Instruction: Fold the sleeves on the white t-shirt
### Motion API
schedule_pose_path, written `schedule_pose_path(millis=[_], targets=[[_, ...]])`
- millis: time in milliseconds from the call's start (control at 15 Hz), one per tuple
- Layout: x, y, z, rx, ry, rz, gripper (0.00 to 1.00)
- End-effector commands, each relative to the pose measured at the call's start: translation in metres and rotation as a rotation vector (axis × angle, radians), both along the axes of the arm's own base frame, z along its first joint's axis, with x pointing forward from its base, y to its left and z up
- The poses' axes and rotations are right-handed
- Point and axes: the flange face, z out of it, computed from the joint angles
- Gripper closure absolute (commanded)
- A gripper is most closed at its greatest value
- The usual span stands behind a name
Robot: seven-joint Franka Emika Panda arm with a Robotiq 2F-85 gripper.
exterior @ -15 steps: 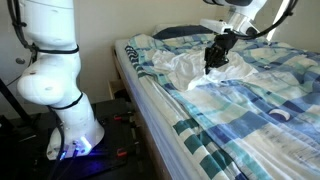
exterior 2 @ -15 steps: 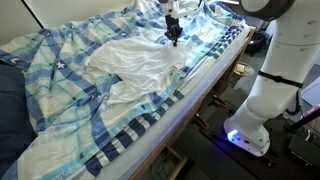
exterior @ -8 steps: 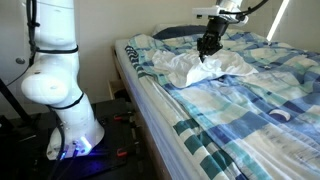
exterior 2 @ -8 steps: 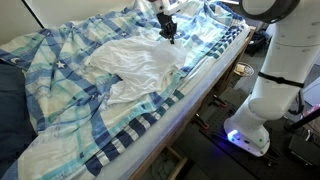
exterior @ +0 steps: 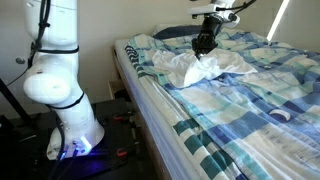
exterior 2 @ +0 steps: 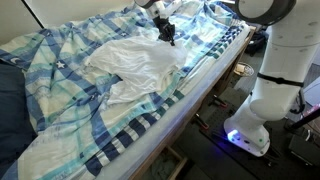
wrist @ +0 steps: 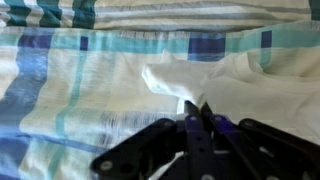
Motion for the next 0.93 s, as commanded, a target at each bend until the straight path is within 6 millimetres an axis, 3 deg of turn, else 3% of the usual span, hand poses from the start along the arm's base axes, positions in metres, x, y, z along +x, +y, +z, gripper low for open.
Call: schedule_pose_path(millis=[0,333,867], targets=[[0.007,0.023,-0.012,-0.040,0.048,0.053,0.99],[0.014,0.047,-0.029,0.008,0.065,0.095,0.99],[0.035,0.061,-0.038,0.183,-0.185,0.079,0.99]])
